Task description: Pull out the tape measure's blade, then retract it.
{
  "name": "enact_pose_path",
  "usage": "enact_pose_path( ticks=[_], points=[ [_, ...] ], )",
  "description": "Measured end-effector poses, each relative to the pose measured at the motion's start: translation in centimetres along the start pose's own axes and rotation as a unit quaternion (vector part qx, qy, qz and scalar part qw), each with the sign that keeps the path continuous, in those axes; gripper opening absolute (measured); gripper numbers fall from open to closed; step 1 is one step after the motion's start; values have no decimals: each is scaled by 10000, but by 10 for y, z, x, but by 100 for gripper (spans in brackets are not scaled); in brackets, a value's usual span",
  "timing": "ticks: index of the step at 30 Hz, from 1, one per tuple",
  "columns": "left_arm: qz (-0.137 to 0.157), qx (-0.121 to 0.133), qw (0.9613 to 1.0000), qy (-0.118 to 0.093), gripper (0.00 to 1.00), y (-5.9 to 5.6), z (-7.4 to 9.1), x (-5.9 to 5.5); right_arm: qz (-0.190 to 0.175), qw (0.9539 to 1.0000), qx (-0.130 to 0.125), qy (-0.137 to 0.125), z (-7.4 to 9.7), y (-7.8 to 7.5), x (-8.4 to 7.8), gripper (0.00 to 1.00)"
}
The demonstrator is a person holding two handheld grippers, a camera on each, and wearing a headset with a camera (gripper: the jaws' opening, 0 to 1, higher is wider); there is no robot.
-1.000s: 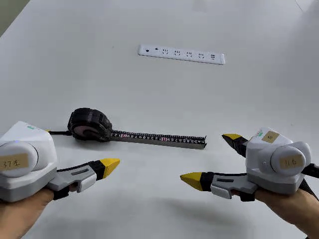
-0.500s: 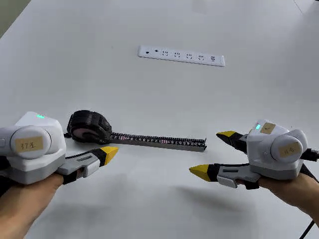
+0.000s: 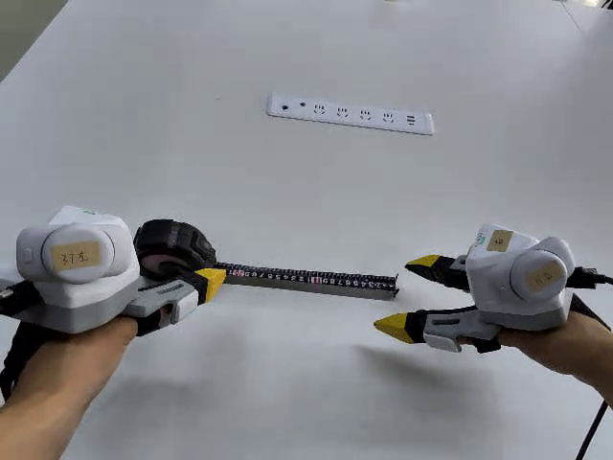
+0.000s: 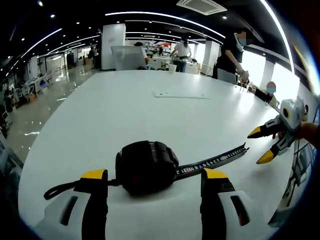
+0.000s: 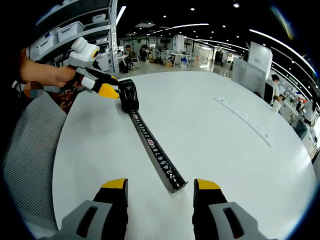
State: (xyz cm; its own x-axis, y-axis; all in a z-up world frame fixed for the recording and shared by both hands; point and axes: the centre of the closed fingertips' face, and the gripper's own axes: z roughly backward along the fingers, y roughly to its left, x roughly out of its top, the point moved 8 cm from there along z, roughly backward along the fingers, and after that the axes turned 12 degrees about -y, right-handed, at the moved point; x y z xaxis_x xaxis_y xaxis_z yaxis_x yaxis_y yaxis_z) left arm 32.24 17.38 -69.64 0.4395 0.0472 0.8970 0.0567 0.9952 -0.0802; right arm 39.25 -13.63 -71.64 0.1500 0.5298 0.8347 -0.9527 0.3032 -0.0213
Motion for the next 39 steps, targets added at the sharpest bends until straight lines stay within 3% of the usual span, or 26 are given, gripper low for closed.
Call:
enact_pose_path(
  ticks=[15,29,39],
  points=[
    [107,175,9997,94,63,0,-9,1,438,9976,448,302,-12,-13,-1,34],
    [132,265,9994,192,56,5,-19,4,946,9875,839,936,-22,-27,-8,20],
    [165,338,9990,252,55,7,-24,3,985,9838,1061,1053,-27,-34,-9,13]
  ],
)
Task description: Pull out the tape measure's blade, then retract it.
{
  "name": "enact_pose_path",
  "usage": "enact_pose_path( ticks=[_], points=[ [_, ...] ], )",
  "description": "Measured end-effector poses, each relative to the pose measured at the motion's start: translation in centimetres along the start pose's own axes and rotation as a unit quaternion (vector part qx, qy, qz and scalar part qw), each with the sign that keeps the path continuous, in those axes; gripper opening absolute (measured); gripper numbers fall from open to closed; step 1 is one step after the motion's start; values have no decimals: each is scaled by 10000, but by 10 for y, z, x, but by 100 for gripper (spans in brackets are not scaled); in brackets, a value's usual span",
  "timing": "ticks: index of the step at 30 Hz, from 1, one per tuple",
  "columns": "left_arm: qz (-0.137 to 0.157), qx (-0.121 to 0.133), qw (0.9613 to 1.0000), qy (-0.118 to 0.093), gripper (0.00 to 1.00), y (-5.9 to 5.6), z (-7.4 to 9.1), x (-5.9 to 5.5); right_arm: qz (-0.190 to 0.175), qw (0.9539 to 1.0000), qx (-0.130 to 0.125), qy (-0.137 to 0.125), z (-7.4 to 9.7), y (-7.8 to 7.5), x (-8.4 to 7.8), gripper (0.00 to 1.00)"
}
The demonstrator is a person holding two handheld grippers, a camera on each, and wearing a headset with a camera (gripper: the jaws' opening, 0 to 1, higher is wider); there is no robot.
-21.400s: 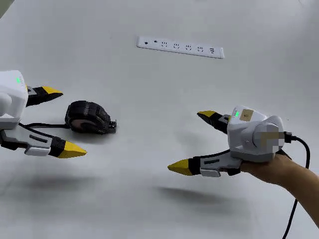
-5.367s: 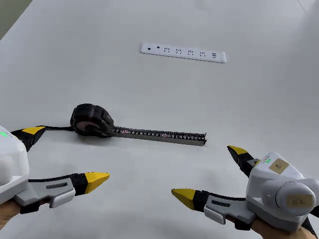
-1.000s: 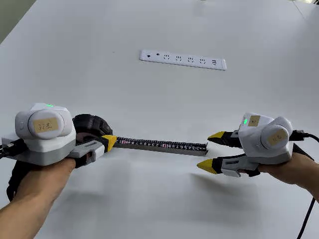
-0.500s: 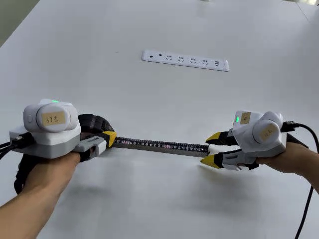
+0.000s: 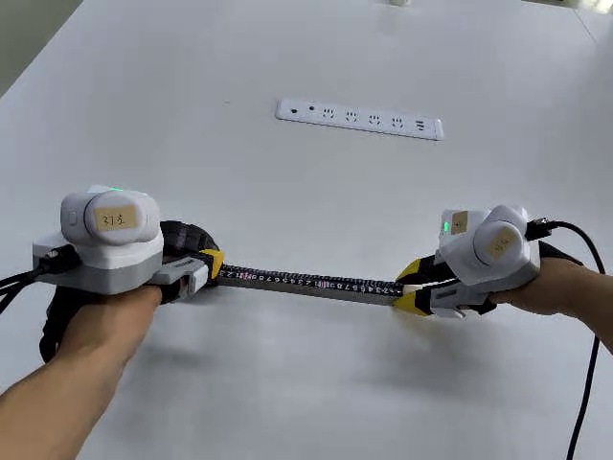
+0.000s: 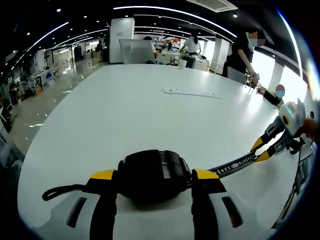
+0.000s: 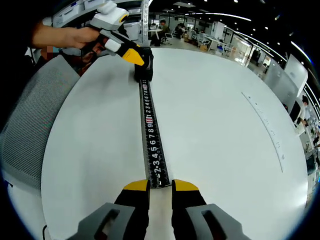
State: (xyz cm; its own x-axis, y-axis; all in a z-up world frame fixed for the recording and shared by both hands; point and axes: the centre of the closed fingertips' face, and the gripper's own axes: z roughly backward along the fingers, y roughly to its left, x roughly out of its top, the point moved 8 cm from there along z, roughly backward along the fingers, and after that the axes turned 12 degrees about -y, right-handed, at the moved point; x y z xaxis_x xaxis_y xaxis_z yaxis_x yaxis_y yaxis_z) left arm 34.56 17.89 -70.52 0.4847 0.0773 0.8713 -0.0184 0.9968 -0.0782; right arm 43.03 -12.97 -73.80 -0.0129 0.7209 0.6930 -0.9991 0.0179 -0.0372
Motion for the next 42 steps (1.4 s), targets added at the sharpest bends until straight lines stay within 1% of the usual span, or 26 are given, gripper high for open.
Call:
enact_pose_path(
  ticks=[5,16,28,38,42],
  points=[
    [41,36,10000,25,56,0,-3,-1,-49,9999,87,-8,-1,-1,0,12],
    [95,135,9998,76,59,0,-8,-3,-140,9999,78,7,-1,0,1,12],
    [8,180,9998,105,59,-1,-9,-4,-305,9995,39,-41,-1,1,1,11],
    [-60,201,9996,165,57,-1,-9,-4,-304,9995,49,-48,-1,0,-1,10],
    [-119,232,9996,141,56,-2,-8,-4,-286,9996,51,-45,-1,-1,-1,10]
  ],
)
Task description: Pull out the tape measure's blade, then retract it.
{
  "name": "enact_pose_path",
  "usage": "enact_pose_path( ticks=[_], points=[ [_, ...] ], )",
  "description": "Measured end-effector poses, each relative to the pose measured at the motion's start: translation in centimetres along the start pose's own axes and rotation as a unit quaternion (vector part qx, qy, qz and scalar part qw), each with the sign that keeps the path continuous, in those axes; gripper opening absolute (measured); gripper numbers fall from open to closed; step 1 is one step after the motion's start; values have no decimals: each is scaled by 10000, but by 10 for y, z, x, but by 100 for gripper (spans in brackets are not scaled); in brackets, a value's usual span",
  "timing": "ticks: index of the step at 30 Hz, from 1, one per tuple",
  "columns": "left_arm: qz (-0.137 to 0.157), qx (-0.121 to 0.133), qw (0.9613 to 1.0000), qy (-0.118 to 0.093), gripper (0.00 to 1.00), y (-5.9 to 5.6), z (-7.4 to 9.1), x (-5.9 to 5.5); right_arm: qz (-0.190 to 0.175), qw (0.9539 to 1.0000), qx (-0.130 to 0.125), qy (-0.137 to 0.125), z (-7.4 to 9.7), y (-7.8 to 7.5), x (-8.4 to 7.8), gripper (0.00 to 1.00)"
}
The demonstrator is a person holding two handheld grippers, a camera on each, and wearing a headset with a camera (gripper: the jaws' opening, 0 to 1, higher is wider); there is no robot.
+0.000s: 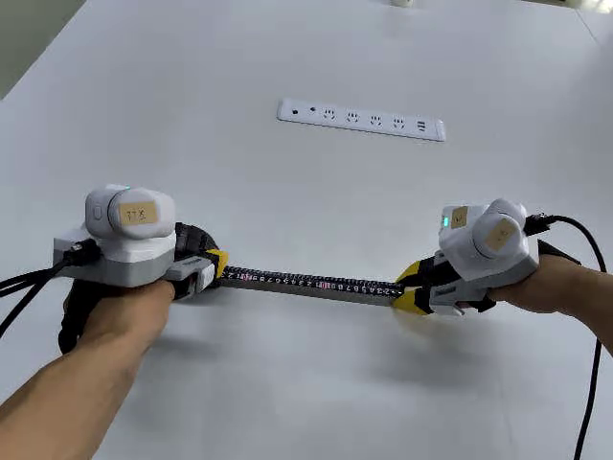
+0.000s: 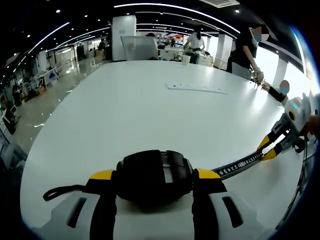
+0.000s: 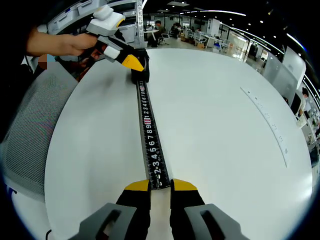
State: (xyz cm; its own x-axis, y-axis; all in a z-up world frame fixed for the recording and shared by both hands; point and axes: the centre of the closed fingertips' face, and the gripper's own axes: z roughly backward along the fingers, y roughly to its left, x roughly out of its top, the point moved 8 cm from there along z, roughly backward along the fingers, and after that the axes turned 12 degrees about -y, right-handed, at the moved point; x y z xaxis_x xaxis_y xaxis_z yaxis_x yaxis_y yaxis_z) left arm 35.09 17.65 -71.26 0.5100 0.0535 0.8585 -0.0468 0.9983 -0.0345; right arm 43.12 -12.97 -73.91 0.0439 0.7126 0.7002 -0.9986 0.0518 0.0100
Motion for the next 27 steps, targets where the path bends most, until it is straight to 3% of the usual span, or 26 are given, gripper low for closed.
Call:
enact_pose_path(
  ticks=[27],
  points=[
    [-59,-32,10000,-11,54,0,-1,-1,69,10000,36,27,0,1,1,10]
  ],
)
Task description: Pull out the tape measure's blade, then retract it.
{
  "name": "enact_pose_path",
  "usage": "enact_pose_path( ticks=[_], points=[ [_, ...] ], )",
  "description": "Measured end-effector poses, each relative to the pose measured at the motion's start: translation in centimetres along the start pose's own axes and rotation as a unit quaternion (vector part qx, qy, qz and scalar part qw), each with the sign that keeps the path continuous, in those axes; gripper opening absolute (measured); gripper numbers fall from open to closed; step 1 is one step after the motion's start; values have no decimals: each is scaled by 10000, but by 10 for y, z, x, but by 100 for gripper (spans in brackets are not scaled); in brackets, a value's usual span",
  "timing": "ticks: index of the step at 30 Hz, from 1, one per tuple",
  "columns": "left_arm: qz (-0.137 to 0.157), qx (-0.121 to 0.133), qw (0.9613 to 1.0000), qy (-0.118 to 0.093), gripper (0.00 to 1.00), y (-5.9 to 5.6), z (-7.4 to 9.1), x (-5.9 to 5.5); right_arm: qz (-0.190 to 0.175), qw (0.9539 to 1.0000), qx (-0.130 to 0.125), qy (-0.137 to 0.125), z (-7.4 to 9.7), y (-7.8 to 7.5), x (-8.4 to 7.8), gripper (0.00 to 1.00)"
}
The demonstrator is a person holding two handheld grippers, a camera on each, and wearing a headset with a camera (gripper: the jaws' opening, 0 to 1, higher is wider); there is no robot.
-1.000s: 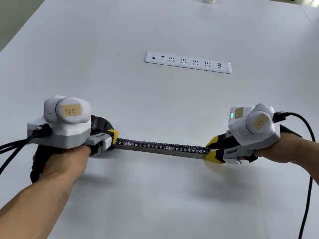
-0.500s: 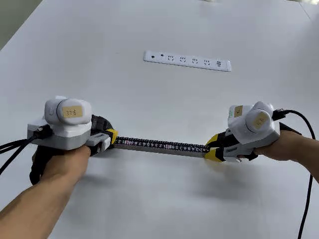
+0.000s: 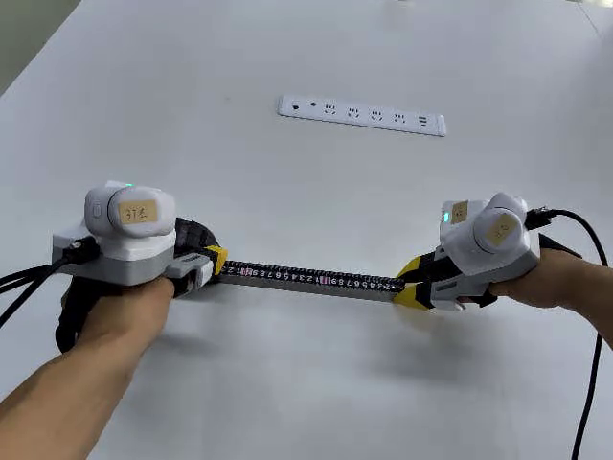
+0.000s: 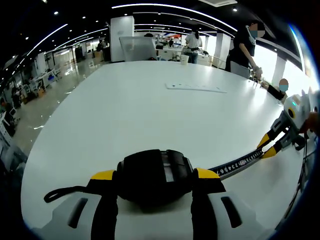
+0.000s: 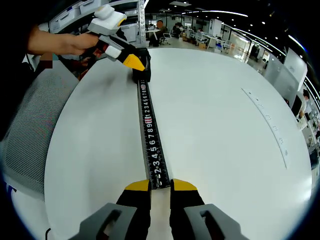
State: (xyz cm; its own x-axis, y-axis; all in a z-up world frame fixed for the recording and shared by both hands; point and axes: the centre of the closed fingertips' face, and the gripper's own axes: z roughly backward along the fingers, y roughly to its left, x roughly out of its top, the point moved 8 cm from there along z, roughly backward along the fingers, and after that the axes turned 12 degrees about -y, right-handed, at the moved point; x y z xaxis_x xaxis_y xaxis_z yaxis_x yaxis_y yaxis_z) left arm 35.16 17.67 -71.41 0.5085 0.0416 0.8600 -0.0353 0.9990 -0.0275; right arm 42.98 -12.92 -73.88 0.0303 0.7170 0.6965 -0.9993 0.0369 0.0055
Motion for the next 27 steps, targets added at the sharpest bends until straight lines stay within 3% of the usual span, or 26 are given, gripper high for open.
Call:
enact_pose_path(
  ticks=[27],
  points=[
    [63,-96,9999,55,54,2,1,0,108,9999,35,117,-2,0,3,10]
  ],
)
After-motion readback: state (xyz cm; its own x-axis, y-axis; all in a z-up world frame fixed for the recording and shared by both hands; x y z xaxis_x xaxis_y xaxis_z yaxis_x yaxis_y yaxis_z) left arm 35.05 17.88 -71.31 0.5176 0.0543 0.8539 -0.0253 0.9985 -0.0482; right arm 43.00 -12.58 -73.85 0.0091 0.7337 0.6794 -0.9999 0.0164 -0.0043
